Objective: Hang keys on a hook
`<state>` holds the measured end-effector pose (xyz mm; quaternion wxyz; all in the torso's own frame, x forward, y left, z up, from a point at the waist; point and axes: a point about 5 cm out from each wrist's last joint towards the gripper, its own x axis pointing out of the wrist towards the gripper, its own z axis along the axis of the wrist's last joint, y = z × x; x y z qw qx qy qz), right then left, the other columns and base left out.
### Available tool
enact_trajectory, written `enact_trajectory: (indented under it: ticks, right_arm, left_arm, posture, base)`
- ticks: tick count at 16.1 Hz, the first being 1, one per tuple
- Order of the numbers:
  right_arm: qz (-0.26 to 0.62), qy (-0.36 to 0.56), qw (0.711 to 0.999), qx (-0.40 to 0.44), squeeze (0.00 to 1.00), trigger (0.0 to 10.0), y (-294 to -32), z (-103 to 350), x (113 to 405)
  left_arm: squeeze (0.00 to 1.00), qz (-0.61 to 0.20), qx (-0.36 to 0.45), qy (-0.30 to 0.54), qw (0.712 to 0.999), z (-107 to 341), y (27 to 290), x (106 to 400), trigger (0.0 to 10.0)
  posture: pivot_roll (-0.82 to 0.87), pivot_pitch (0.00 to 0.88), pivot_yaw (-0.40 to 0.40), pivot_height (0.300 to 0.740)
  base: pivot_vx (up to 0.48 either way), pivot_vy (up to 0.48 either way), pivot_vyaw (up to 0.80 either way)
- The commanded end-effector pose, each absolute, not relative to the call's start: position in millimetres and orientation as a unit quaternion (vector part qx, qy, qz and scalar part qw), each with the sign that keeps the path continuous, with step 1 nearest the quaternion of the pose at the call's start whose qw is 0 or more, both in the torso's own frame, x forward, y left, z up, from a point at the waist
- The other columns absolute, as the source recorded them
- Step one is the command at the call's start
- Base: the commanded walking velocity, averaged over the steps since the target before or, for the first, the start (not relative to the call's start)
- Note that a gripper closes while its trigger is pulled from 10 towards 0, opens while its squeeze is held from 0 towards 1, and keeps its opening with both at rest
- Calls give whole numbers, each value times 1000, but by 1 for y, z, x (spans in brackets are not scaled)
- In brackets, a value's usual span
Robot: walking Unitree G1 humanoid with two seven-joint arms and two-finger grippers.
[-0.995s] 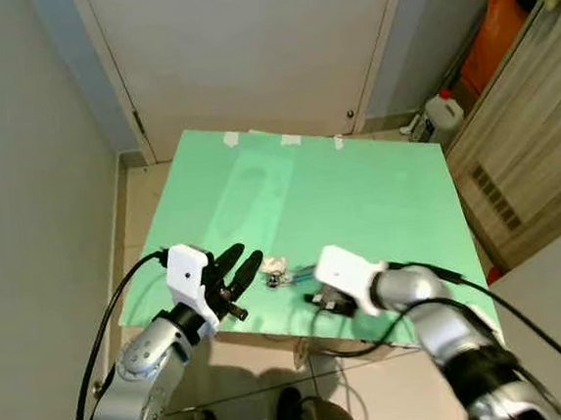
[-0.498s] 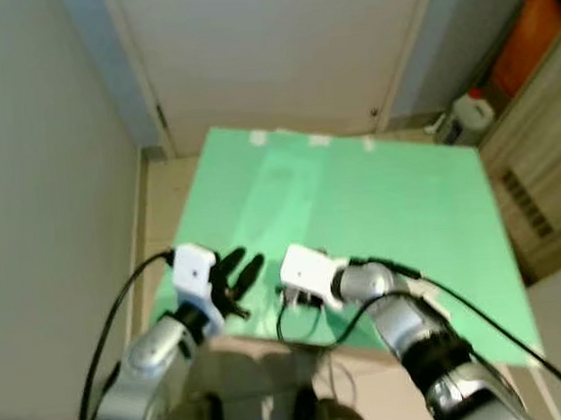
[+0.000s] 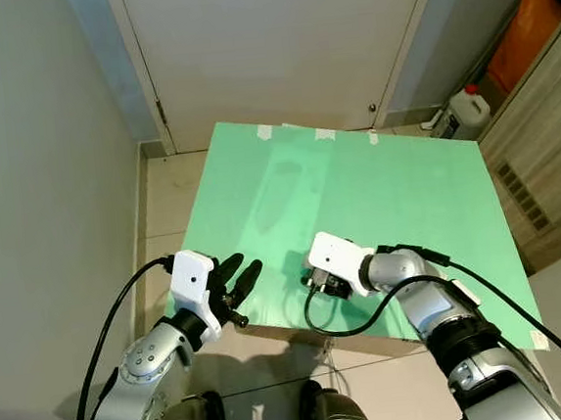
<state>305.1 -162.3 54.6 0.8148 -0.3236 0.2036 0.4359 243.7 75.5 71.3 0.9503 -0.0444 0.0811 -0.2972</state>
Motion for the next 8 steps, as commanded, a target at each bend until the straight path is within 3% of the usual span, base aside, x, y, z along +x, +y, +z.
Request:
enact_trajectory:
  ticks: [1,3,5,8]
  right_arm:
    - [439,225,804,-331,0,10000,-174,52,304]
    - [443,245,798,-327,0,10000,-186,52,303]
    - [398,255,817,-330,0,10000,-211,65,313]
    - [400,273,813,-324,0,10000,-217,65,312]
  left_arm:
    - [0,-304,-39,77,949,74,71,241,10000]
    - [0,-305,-38,76,948,75,71,240,10000]
    - [0,-306,-40,77,948,75,73,237,10000]
    - [0,-307,-39,79,948,74,73,235,10000]
  posture:
    - [72,203,-48,740]
    - [79,210,-51,740]
    - [81,217,-49,740]
    - [78,220,-48,740]
  base:
    - [0,0,0]
    - [0,0,0]
    - [0,0,0]
    - [0,0,0]
